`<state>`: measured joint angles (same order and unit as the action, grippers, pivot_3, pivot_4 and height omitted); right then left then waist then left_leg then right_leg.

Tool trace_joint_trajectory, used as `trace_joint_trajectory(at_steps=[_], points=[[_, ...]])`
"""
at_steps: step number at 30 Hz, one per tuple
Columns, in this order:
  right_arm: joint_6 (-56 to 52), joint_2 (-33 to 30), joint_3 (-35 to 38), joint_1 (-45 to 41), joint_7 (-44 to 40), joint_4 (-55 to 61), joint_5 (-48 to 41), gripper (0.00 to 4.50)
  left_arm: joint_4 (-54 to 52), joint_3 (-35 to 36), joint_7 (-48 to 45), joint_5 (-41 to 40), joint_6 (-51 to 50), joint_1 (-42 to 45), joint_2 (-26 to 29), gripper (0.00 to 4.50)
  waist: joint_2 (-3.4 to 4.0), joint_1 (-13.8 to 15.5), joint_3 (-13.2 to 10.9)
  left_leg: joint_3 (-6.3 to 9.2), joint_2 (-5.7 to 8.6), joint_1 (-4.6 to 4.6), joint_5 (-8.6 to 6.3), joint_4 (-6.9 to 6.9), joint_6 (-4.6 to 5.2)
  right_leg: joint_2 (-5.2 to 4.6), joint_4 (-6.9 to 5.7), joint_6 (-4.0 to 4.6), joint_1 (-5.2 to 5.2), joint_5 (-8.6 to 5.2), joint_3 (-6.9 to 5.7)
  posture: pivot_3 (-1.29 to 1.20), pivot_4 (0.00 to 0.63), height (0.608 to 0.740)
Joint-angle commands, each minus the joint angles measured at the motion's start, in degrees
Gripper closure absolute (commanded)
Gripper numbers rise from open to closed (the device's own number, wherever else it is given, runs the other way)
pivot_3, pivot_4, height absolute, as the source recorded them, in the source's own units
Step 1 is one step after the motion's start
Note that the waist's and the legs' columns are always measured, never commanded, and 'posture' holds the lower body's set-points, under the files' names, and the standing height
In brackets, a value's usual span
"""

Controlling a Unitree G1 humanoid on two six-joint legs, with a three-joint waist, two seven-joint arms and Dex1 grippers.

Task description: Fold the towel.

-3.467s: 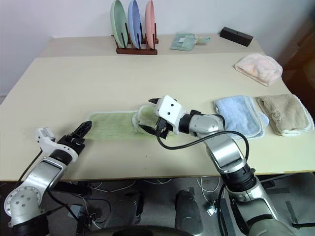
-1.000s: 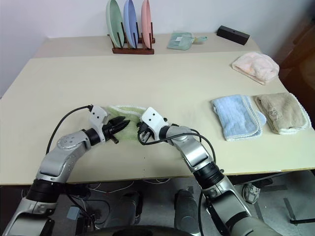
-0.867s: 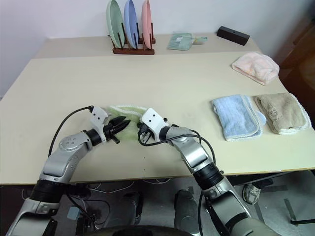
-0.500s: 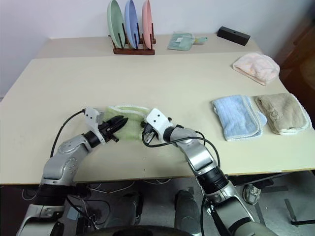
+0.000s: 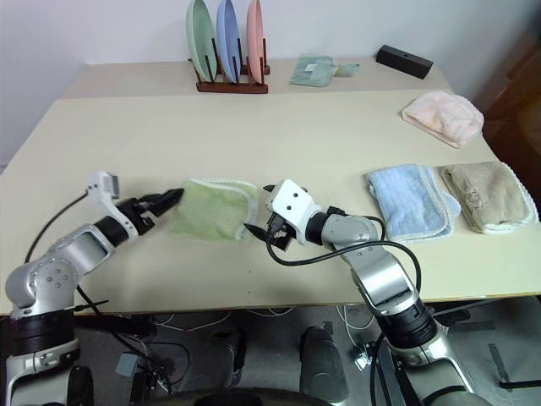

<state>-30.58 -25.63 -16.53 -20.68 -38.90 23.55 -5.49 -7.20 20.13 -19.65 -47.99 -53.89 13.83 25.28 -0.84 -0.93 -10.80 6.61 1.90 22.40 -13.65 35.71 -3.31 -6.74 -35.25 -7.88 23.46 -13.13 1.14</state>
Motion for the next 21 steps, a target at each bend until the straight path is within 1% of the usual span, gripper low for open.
trace_joint_trajectory(at_steps=[1, 4, 6, 8, 9, 14, 15, 16, 18, 21], points=[[-0.29, -1.24, 1.29, 0.86, -0.51, 4.26, -0.97, 0.07, -0.77, -2.11, -2.44, -1.26, -2.54, -0.48, 0.30, 0.00, 0.00, -0.02, 0.00, 0.00, 0.00, 0.00, 0.00, 0.00, 0.00, 0.00, 0.00, 0.00, 0.00, 0.00, 0.00, 0.00, 0.150, 0.740], [-0.45, -2.10, 1.82, 1.75, -0.10, 5.10, -0.86, 0.07, -0.13, -3.70, -3.01, -0.08, -2.31, -0.45, -0.35, 0.00, 0.01, 0.05, 0.01, 0.00, 0.00, -0.01, 0.00, -0.02, 0.00, 0.00, 0.00, 0.01, 0.00, -0.01, 0.00, 0.00, 0.150, 0.740], [-0.49, -2.45, 2.03, 2.25, 0.28, 5.34, -0.74, 0.00, 0.48, -3.44, -2.67, -0.33, -2.14, 0.08, -1.48, 0.52, 0.00, 0.20, 0.00, -0.01, 0.00, -0.01, 0.00, -0.01, 0.00, -0.02, 0.02, 0.03, -0.01, -0.02, 0.01, 0.00, 0.150, 0.740], [-0.23, -2.94, 2.01, 3.00, 0.65, 5.44, -0.21, 0.00, -0.10, -3.66, -3.08, -0.90, -2.24, 0.13, -2.38, 1.27, 0.00, 0.31, 0.01, -0.01, 0.01, 0.00, 0.00, 0.00, 0.00, -0.03, 0.04, 0.04, -0.02, -0.02, 0.01, 0.00, 0.150, 0.740], [-0.07, -3.09, 1.94, 3.28, 0.77, 5.47, -0.04, 0.00, -0.43, -3.73, -3.14, -1.00, -2.37, 0.10, -2.70, 1.83, -0.02, 0.29, 0.00, -0.01, 0.02, 0.01, 0.00, 0.00, 0.00, -0.04, 0.05, 0.03, -0.02, -0.02, 0.00, 0.00, 0.150, 0.740], [0.20, -3.16, 1.99, 3.90, 1.18, 5.46, 0.11, 0.00, -1.60, -3.76, -3.47, -1.28, -2.26, -0.55, -3.59, 4.34, -0.01, 0.17, 0.00, -0.01, 0.02, 0.01, 0.00, -0.01, 0.00, -0.04, 0.05, 0.03, -0.01, -0.01, 0.01, 0.00, 0.150, 0.740], [0.25, -3.11, 2.11, 3.93, 1.59, 5.19, 0.35, 0.00, -2.30, -3.62, -3.65, -1.29, -1.61, -0.68, -3.74, 4.47, -0.01, 0.18, 0.00, -0.01, 0.02, 0.01, 0.00, -0.01, 0.00, -0.04, 0.05, 0.04, -0.01, -0.02, 0.01, 0.00, 0.150, 0.740], [0.19, -3.09, 2.19, 3.87, 2.01, 4.86, 0.65, 0.00, -2.89, -3.41, -3.68, -1.11, -0.77, -0.67, -3.89, 4.47, -0.02, 0.17, 0.00, -0.01, 0.02, 0.01, 0.00, -0.01, 0.00, -0.04, 0.05, 0.04, -0.01, -0.02, 0.01, 0.00, 0.150, 0.740], [0.64, -3.28, 2.15, 3.72, 2.73, 3.92, 1.67, 0.00, -2.63, -0.17, -1.66, -2.23, 1.71, 0.92, -5.67, 4.47, -0.02, 0.24, 0.00, -0.01, 0.02, 0.02, 0.00, -0.01, 0.00, -0.04, 0.06, 0.07, -0.01, -0.04, 0.01, 0.00, 0.150, 0.740], [1.29, -3.26, 2.45, 3.89, 3.26, 3.08, 2.15, 0.00, 1.07, 6.93, 6.42, -0.06, 9.93, 5.88, -8.44, 4.47, -0.20, 0.39, -0.10, 0.01, 0.02, 0.04, 0.00, 0.02, -0.01, -0.05, 0.06, 0.15, -0.01, -0.07, -0.01, 0.00, 0.150, 0.740]])
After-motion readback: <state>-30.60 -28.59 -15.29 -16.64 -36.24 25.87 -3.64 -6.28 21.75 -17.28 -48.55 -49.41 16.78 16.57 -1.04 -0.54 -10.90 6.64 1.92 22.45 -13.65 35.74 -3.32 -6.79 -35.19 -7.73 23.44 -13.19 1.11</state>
